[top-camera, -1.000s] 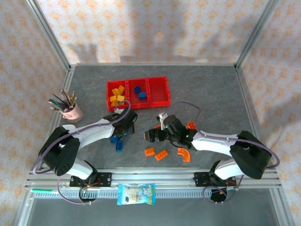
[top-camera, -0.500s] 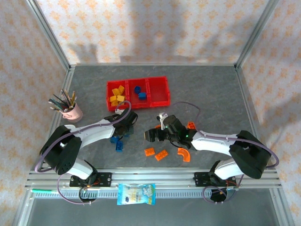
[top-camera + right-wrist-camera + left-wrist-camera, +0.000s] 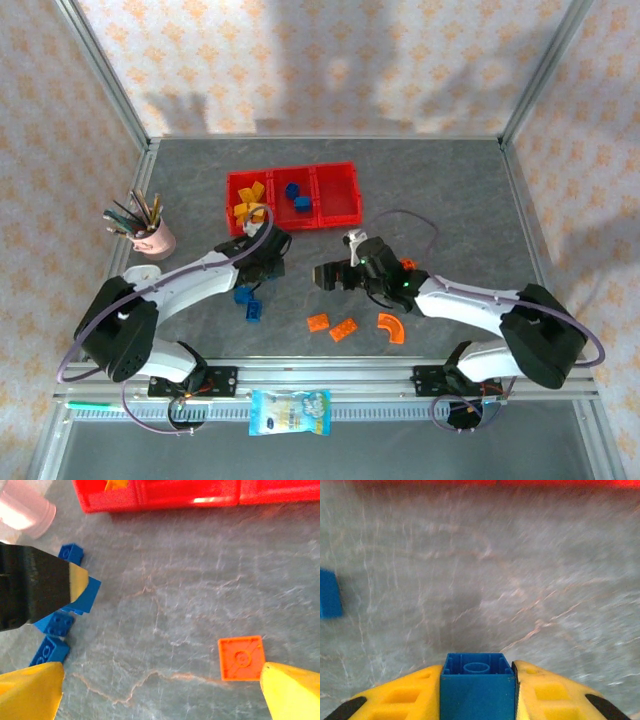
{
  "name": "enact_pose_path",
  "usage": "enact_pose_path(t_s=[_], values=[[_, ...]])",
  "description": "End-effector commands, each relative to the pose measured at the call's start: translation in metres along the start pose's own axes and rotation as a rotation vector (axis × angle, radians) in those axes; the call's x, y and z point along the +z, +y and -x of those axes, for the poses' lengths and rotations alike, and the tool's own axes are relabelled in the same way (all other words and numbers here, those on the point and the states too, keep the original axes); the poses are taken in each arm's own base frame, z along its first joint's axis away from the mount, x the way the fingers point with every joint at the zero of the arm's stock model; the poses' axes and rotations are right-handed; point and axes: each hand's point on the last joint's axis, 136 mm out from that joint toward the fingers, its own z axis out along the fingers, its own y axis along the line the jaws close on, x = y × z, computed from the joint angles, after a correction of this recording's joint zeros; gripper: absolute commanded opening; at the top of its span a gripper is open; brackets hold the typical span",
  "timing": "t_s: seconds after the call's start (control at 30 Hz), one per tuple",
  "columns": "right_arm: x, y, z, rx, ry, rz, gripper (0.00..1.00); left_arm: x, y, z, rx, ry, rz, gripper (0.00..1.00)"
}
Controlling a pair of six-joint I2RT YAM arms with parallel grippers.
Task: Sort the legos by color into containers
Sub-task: Pick up the lego from the center of the table, then place the lego in the container.
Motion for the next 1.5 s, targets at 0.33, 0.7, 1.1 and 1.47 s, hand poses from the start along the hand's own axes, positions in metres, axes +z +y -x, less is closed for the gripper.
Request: enact_pose_path(t_s=[0.33, 0.7, 1.1, 1.47], values=[[-0.028, -0.03, 0.073, 0.108, -0.186, -0.086, 1.0, -0.028, -0.05, 0.148, -0.017, -0.278, 0.034, 0.35], [-0.028, -0.049, 0.076, 0.139, -0.198, -0.119, 1.0, 0.049, -0.05, 0.196, -0.023, -0.246, 0.143, 0.36], [-0.026, -0.049, 0.079, 0.124, -0.191, -0.122, 1.0, 0.074, -0.041, 0.201, 0.0, -0.209, 0.211, 0.55], [-0.022, -0.046, 0.073, 0.055, -0.134, -0.13, 1.0, 0.0, -0.046, 0.198, -0.024, -0.269, 0.018, 0.59]])
